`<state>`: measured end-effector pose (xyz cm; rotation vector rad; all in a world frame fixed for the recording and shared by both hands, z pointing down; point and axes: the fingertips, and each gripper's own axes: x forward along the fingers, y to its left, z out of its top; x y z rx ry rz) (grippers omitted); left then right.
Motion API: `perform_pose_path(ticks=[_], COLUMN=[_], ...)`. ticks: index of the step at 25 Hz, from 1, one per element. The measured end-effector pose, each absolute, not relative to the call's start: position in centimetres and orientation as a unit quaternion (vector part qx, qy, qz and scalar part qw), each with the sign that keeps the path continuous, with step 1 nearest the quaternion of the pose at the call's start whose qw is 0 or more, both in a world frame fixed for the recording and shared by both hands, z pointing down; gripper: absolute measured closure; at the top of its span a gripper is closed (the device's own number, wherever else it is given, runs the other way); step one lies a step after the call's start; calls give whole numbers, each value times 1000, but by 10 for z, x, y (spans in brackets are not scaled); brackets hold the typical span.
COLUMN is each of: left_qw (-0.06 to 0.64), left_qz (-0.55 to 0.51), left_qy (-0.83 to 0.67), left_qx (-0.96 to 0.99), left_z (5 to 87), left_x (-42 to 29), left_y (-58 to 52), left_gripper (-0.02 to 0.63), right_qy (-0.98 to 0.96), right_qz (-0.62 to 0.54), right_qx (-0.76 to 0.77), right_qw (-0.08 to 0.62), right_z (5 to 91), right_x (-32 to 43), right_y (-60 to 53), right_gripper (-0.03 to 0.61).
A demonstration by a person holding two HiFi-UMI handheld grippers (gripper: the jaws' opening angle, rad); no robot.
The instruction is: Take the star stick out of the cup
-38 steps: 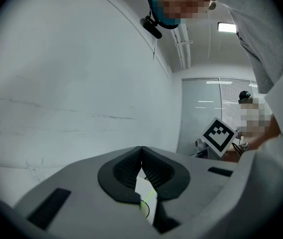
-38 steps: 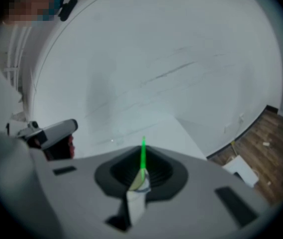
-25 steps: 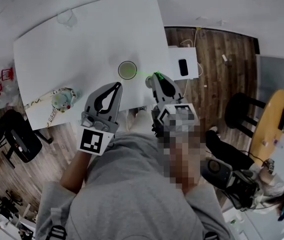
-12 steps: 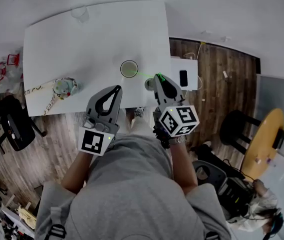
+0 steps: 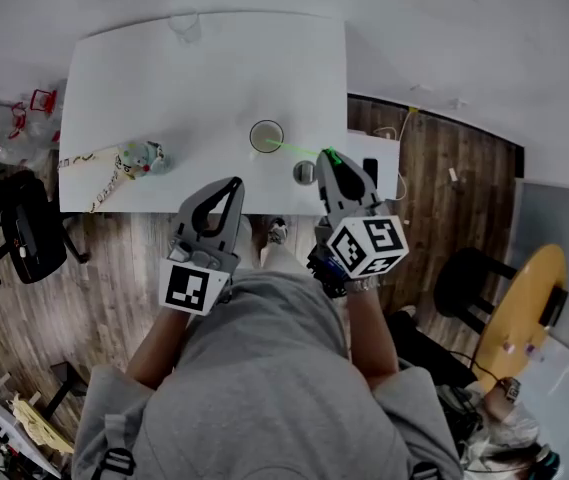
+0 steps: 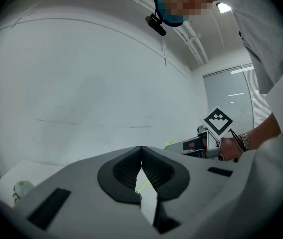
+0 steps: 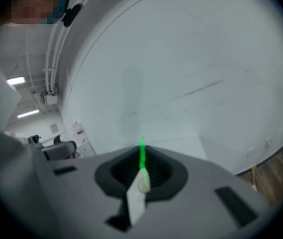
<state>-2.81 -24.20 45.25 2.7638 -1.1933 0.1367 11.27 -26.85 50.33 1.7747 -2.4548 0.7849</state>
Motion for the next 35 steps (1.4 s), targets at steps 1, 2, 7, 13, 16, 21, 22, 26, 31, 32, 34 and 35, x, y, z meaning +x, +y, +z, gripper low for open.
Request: perform_pose_path(ticks=[1,2,7,13,16,21,22,26,31,32,34,35], left_qw=[63,63,60,49,41,31,31,31,19,17,12,10], left_qz=[45,44,38,28,23,19,19,19,15,14,13,11], left_qy=[-400,-404,-426,-448,-455,-453,-453,-453,-453,-454,-457,-458], left_qx=[913,911,902,892,889,891,891,891,891,891,889,889], left_z=[452,451,446,438,433,428,428,425,419,418,416,414], left_x=[-29,-29,-36,-41,-43,-38,-37,-36,-34,-34,-35,-36], left_y=[-239,-235,-220,-201,-191,-170,-166,-155,-142,-140,-136,-134], left_gripper=[581,581,581,581,581,581,581,581,581,581,581,581], right_qy=[-786,-788,-799,-811,-816,-821,-821,-823,-825,-825,-826,-826], right_qz=[248,246,234,218,211,203,201,199,200,199,196,195], right_qx=[566,564,554,542,539,534,533,531,528,528,528,528], right_qw=[5,3,-4,-11,-18,-23,-25,-33,-35,-36,-37,-37], right_z=[501,498,486,467,458,449,448,442,441,441,439,439], right_x=[114,115,117,115,115,117,117,114,117,119,121,122], right_y=[-266,-265,-255,-240,-231,-212,-209,-195,-177,-174,-168,-166], right_gripper=[532,532,532,532,532,532,532,532,532,532,532,532])
